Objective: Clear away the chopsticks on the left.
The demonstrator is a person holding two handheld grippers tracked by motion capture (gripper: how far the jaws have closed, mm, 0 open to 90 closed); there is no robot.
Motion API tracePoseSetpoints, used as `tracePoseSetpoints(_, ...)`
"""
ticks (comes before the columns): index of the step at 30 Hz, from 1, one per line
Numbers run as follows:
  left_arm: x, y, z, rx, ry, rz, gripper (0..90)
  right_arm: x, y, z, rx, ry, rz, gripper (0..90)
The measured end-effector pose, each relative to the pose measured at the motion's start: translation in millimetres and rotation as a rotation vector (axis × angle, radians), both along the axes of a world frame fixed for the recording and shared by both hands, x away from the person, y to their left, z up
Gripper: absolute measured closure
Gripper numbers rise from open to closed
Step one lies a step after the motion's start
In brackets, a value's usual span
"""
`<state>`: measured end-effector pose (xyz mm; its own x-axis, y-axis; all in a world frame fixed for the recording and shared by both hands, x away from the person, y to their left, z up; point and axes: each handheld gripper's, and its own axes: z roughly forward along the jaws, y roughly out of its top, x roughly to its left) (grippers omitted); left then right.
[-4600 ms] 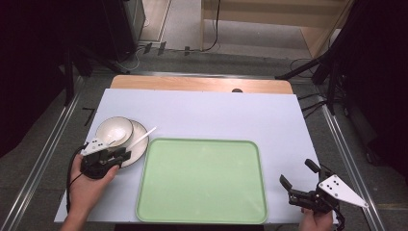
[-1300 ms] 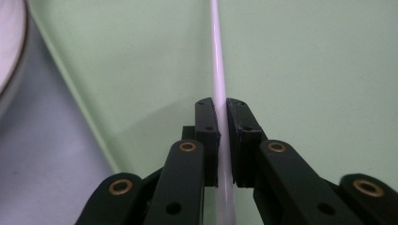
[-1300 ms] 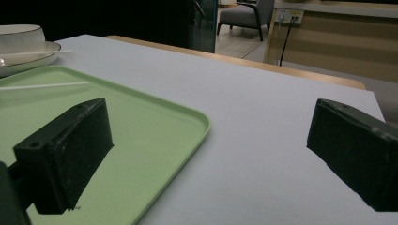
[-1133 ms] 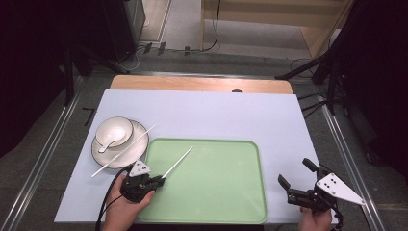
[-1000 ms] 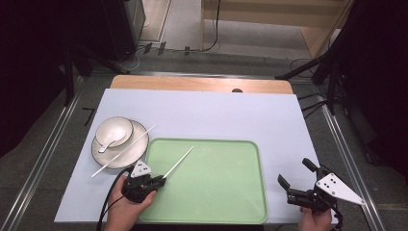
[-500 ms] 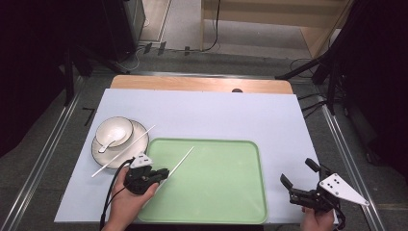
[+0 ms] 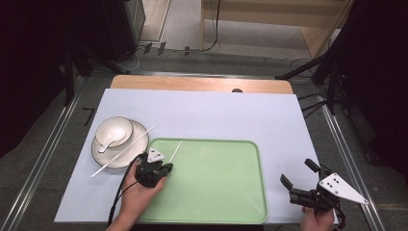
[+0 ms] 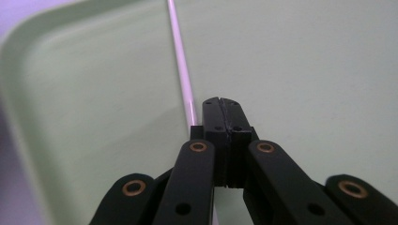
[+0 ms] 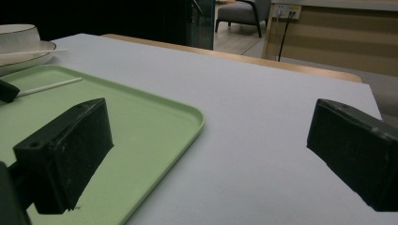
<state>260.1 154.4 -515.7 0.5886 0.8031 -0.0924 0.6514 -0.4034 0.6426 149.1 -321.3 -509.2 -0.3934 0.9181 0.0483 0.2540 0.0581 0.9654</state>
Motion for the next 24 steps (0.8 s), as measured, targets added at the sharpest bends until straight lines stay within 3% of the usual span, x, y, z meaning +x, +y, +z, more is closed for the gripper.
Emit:
tracePoseSetpoints(10, -3.2, 29.3, 0.6, -0.007, -0.005, 0.056, 90.0, -0.2, 3.6, 0.8, -0.009, -0.002, 0.009, 0.5)
tracePoseSetpoints(13, -2.5, 35.3, 0.4, -0.030, 0.007, 0.057, 90.0, -0.1, 3.8, 0.8, -0.009, -0.001, 0.009, 0.5)
tracePoseSetpoints(18, -4.5, 33.6, 0.0, -0.015, -0.008, 0.050, 90.0, 0.6, 2.4, 0.0, -0.004, 0.003, 0.009, 0.5)
tracePoseSetpoints(24, -2.3, 35.7, -0.3, -0.031, 0.004, 0.046, 90.0, 1.0, 2.6, 0.0, -0.010, 0.001, 0.012, 0.5)
